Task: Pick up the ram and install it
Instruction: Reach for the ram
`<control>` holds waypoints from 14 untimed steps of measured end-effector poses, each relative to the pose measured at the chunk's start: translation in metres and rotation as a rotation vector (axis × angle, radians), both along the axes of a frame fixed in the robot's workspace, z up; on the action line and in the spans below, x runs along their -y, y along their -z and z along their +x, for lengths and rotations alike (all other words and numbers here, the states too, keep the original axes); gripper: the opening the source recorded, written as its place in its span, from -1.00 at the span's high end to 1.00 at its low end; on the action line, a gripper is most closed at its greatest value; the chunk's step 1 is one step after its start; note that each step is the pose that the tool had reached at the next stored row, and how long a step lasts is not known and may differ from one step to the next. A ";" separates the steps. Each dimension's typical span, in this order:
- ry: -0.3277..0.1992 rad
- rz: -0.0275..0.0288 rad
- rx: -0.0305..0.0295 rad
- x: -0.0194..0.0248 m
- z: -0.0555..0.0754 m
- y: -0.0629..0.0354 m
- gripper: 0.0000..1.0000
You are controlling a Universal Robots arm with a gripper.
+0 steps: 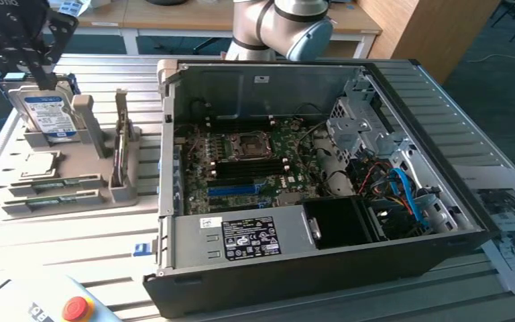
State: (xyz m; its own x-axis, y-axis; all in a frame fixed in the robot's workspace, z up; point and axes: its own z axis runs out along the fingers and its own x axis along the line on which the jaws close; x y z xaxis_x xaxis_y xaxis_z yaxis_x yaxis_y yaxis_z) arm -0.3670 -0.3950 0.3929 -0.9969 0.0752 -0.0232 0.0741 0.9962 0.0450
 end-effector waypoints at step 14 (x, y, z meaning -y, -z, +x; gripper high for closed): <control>0.000 0.0000 0.0000 0.0000 -0.038 0.0001 0.80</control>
State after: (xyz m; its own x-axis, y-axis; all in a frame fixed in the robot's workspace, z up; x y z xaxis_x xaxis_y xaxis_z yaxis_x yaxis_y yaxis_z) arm -0.4052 -0.3950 0.3928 -0.9969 0.0753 -0.0233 0.0742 0.9962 0.0451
